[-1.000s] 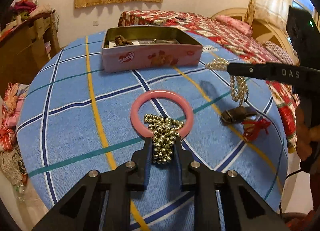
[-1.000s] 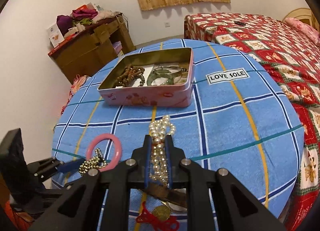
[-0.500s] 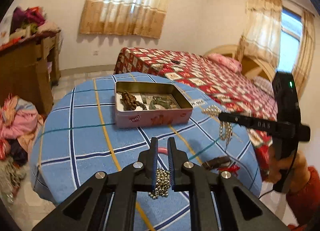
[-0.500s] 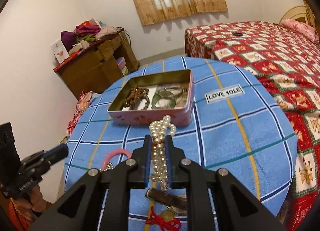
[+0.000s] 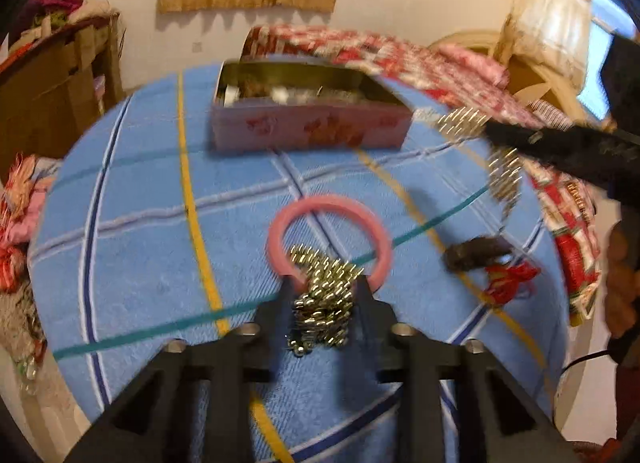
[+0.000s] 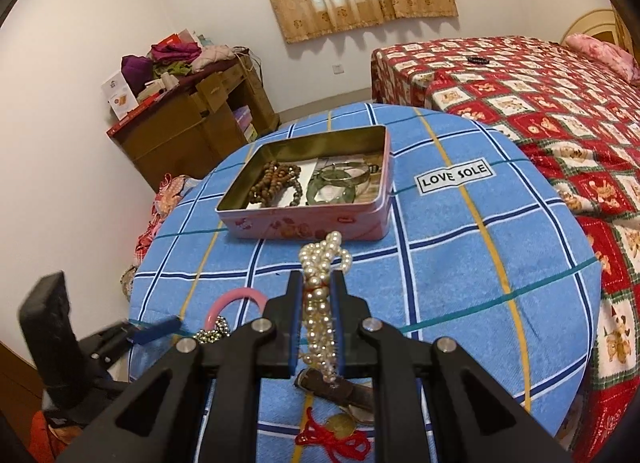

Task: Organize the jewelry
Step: 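Lift the gold bead chain with the left tool while the right holds the pearl necklace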

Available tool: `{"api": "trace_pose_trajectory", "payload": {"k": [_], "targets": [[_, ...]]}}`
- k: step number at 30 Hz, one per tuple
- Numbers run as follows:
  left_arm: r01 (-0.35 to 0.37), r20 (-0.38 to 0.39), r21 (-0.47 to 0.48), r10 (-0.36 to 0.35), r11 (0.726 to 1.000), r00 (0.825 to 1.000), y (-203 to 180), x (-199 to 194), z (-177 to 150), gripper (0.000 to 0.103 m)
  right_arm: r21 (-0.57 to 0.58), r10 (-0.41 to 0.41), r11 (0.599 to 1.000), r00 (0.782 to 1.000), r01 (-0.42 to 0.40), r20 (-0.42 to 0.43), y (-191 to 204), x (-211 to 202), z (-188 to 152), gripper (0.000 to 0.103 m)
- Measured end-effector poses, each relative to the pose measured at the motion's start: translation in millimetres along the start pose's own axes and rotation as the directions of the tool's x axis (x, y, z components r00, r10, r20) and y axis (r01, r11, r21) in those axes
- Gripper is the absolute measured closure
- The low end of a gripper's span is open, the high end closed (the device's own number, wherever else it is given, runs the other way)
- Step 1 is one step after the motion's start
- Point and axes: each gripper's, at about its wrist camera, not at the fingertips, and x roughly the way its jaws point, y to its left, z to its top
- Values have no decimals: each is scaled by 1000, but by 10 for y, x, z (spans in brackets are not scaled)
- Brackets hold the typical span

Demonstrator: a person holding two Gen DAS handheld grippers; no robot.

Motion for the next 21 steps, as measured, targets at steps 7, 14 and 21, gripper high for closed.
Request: {"api": "trace_pose_trajectory", "payload": {"k": [7,14,21], "targets": [[15,55,-22,-14,1000,998,70,-164,20,89,4,5,1000,1000,-5,-2,-3,-1,-7,87],[49,222,-41,-39,998,974,144,-688,286,89,13,4,1000,999,-4,36,-25,-80,38,87],[47,316,-1,-44,999,948,80,-893,585,89,1,13,1000,997,-13,73,28,-160,163,87]]}}
